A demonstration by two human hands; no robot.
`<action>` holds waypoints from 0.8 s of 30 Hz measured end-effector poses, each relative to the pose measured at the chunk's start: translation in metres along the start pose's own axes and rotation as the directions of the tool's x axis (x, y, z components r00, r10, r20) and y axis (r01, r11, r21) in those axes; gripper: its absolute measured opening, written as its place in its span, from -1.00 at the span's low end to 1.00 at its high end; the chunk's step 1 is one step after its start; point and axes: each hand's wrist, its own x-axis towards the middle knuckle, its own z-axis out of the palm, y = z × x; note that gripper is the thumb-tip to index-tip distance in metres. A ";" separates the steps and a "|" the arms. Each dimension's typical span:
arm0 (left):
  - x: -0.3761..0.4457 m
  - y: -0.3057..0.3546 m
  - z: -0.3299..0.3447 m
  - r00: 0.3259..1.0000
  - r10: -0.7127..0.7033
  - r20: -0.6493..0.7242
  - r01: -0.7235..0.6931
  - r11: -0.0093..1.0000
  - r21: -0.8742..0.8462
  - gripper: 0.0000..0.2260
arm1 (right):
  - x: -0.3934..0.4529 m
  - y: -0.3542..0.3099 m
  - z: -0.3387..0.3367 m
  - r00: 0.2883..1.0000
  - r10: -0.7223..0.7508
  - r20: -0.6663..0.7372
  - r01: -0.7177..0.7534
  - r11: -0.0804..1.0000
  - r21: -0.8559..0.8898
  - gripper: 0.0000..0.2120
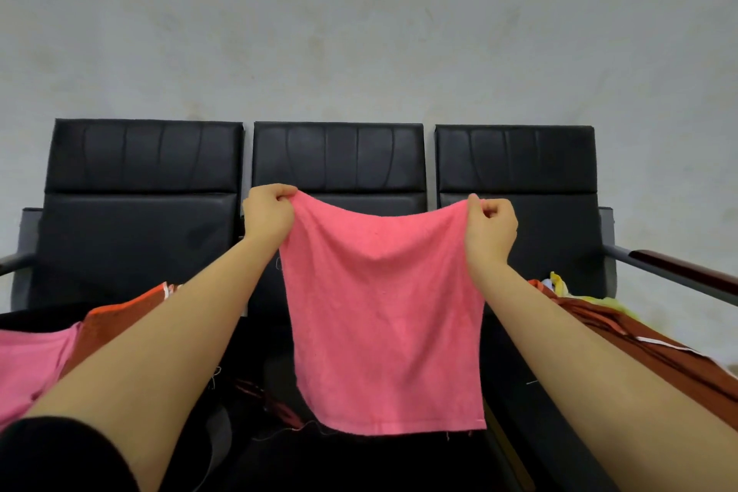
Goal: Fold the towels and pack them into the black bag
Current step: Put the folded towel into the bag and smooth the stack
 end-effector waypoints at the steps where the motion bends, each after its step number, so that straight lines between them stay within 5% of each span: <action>1: 0.000 0.000 0.001 1.000 -0.001 0.016 0.000 1.000 0.012 -0.58 | 0.001 0.000 -0.001 1.000 0.003 -0.007 -0.003 1.000 0.014 -0.88; 8: 0.003 -0.001 -0.002 1.000 0.010 0.018 -0.011 1.000 0.026 -0.53 | 0.001 -0.003 -0.003 1.000 0.016 -0.017 -0.015 0.998 0.069 -0.84; 15: 0.006 0.001 -0.008 0.999 0.012 0.051 -0.012 1.000 0.000 -0.56 | 0.000 0.005 -0.004 0.994 0.014 0.111 -0.020 0.998 0.053 -0.49; 24: 0.001 0.001 -0.005 0.989 -0.092 -0.119 0.071 0.983 -0.168 -0.79 | 0.007 0.000 -0.004 1.000 0.009 0.006 -0.009 0.999 0.030 -0.74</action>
